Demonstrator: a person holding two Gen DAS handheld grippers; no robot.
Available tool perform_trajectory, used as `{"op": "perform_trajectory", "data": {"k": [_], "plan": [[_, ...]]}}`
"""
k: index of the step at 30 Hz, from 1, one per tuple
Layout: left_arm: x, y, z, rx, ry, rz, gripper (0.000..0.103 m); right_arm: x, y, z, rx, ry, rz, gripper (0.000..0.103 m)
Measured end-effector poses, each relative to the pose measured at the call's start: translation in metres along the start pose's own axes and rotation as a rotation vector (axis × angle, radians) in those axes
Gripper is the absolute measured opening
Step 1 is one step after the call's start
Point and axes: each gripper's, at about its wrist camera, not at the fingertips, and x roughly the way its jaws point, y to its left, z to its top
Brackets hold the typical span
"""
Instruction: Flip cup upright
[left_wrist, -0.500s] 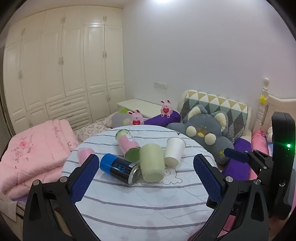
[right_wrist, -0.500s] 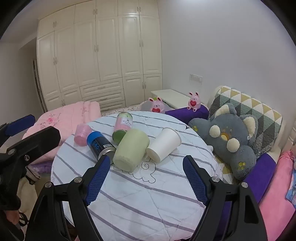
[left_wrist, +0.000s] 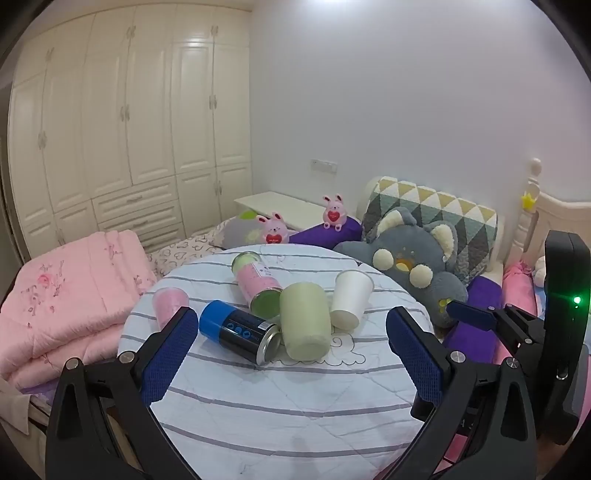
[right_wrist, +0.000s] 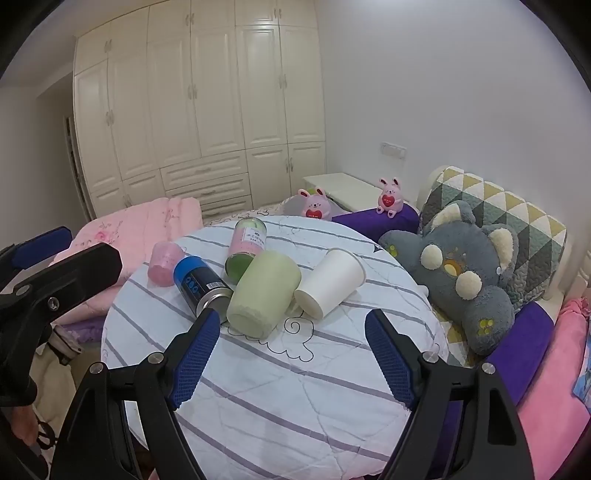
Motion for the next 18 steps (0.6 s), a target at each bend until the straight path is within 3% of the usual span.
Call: {"op": "perform_trajectory", "data": {"k": [18], "plan": [[0.0032,0.0039,-0.0018,-0.015,0.008,0.000,0.103,-0.0053,-0.0005,0.0073,0.003,-0.049,-0.016,0.082]]}}
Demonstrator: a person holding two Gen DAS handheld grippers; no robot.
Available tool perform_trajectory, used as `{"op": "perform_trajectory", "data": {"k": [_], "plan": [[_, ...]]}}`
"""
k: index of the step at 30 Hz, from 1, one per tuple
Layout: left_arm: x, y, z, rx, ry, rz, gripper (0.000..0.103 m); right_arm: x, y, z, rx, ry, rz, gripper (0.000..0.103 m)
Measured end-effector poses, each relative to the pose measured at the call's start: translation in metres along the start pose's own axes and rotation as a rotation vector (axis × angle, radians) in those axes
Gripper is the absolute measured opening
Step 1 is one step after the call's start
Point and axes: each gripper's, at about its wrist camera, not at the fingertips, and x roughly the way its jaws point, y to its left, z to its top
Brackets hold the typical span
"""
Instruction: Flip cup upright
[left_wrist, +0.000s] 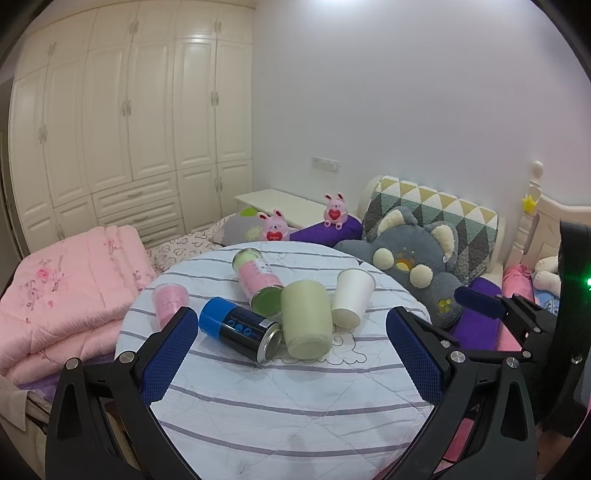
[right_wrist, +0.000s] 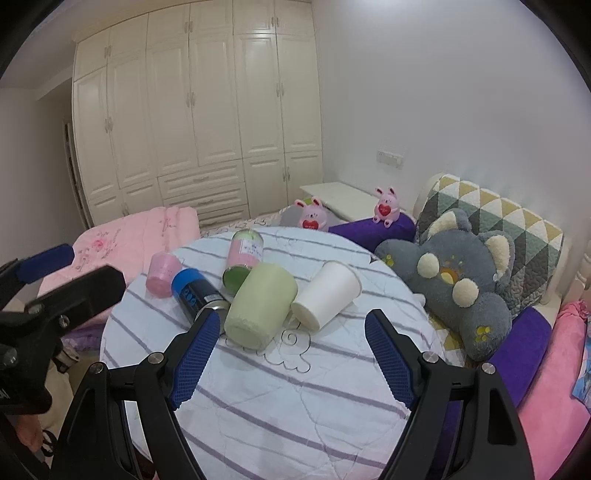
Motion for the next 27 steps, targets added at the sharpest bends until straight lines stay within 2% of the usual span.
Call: {"op": "perform_trajectory", "data": {"k": [5,15,27], "plan": [[0.001,0.002,-0.002,-0.009,0.003,-0.003,0.103,-0.003,0.000,0.005,0.001,-0.035,-0.002,0.082],[0.005,0.007,-0.004,-0.019,0.014,-0.002,0.103,-0.004,-0.001,0.005,0.003,-0.048,-0.005,0.082],[0.019,0.026,-0.011,-0.057,0.053,0.004,0.103,0.006,-0.005,0.007,0.006,-0.022,-0.021,0.082]]}}
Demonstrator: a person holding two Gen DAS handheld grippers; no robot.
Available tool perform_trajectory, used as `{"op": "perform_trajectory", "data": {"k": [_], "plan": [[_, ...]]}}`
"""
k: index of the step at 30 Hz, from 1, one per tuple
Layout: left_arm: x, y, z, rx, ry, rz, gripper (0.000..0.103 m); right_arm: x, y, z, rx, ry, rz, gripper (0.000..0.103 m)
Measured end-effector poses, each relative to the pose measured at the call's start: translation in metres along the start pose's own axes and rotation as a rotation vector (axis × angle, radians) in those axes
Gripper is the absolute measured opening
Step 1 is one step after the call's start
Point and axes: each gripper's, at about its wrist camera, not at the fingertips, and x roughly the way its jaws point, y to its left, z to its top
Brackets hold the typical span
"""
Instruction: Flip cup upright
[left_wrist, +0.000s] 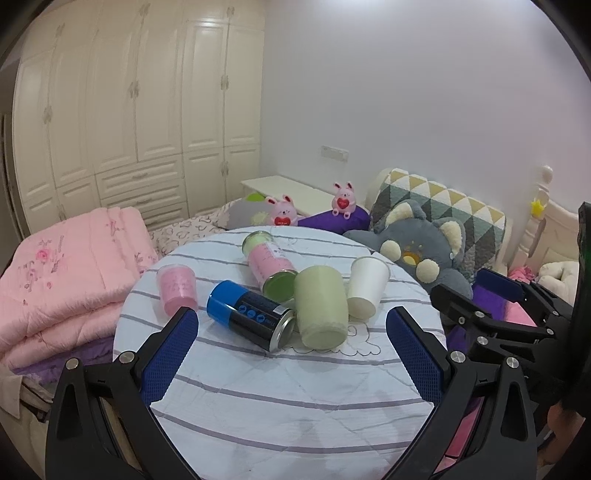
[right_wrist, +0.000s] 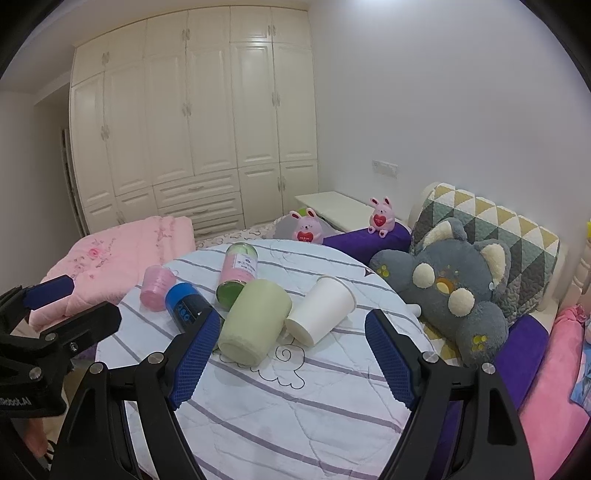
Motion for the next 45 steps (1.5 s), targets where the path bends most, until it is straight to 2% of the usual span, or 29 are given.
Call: {"op": "perform_trajectory", "data": {"k": [9,17,20,24,30,35,38,45], "plan": [[0.020,0.015,0.000,-0.044,0.044,0.004,0.103,0.019,-0.002,-0.003,0.007,0.050,-0.006,0.082],[0.050,0.027,0.001,-0.140,0.128,0.000,0.103,0.041,-0.001,-0.002,0.006,0.083,0.005,0.082],[0.063,0.026,0.004,-0.143,0.155,0.009,0.103,0.052,0.001,-0.002,-0.003,0.101,0.014,0.082],[0.087,0.030,0.008,-0.191,0.227,0.019,0.103,0.069,0.004,0.000,-0.014,0.118,0.026,0.082],[0.136,0.048,0.002,-0.373,0.407,0.071,0.103,0.092,-0.001,0.007,-0.008,0.129,0.036,0.082],[0.168,0.058,-0.005,-0.461,0.486,0.106,0.103,0.112,-0.006,0.013,-0.009,0.131,0.042,0.082],[0.184,0.056,-0.003,-0.461,0.515,0.148,0.103,0.123,-0.010,0.015,0.000,0.134,0.052,0.082],[0.218,0.058,-0.009,-0.509,0.602,0.153,0.103,0.147,-0.014,0.014,0.008,0.168,0.079,0.082]]}}
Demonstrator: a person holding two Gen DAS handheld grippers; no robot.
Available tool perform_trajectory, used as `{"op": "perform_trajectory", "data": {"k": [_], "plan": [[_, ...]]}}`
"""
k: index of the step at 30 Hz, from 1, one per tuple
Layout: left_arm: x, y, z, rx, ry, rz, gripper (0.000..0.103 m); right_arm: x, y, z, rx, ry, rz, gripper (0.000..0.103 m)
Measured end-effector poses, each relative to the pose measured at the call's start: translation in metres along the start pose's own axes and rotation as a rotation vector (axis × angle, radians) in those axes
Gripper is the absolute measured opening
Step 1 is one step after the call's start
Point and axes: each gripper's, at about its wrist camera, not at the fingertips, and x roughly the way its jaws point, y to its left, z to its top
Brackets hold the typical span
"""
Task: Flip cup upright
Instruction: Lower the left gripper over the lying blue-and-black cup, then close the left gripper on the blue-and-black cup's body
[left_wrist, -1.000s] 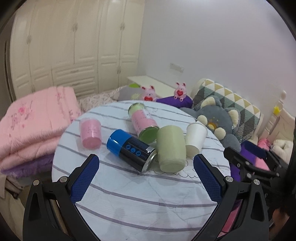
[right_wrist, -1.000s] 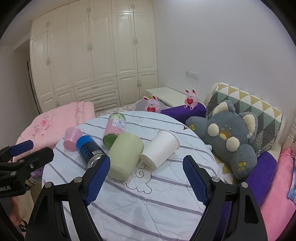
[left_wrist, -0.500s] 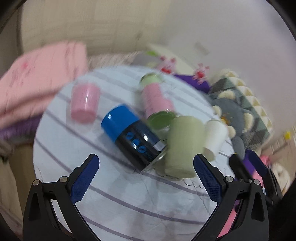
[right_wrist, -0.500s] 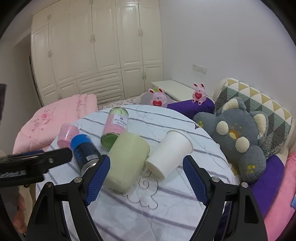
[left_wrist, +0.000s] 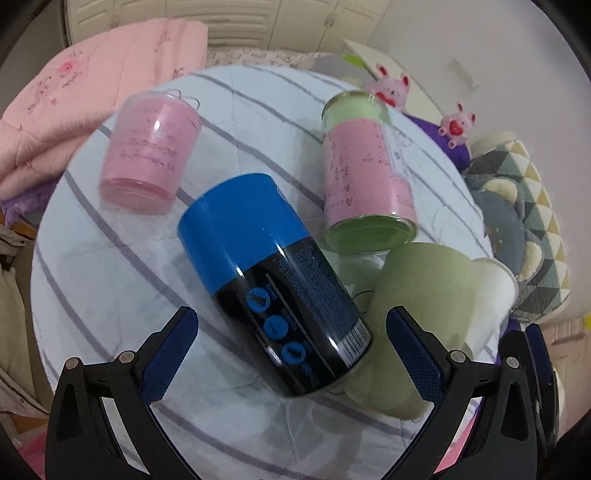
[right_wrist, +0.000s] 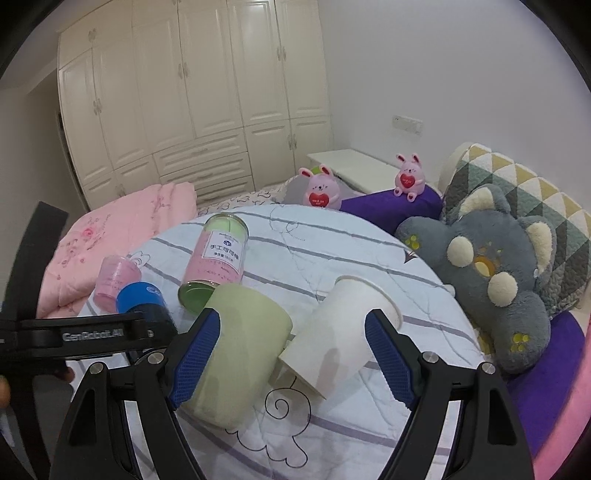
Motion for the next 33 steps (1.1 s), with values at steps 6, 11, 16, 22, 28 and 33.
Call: {"op": "perform_trajectory", "data": {"k": [6,11,16,22,28,33], "plan": [[0.018,0.006,0.007,-0.031,0.049,0.012,0.101,0.005,-0.002,0.000,0.001,0.005,0.024,0.082],[0.015,0.000,0.006,0.048,0.049,-0.009,0.085,0.005,-0.004,0.001,0.005,0.003,0.026,0.082],[0.009,-0.001,0.002,0.140,0.054,0.005,0.080,0.002,-0.001,0.000,0.002,0.003,0.019,0.082],[-0.007,0.005,-0.010,0.262,0.056,0.025,0.079,-0.007,0.007,-0.003,-0.022,0.000,0.015,0.082],[-0.020,0.018,-0.033,0.332,0.065,0.024,0.079,-0.017,0.024,-0.013,-0.047,0.013,0.017,0.082],[-0.025,0.033,-0.044,0.336,0.076,0.018,0.079,-0.022,0.040,-0.024,-0.070,0.038,0.011,0.082]]}}
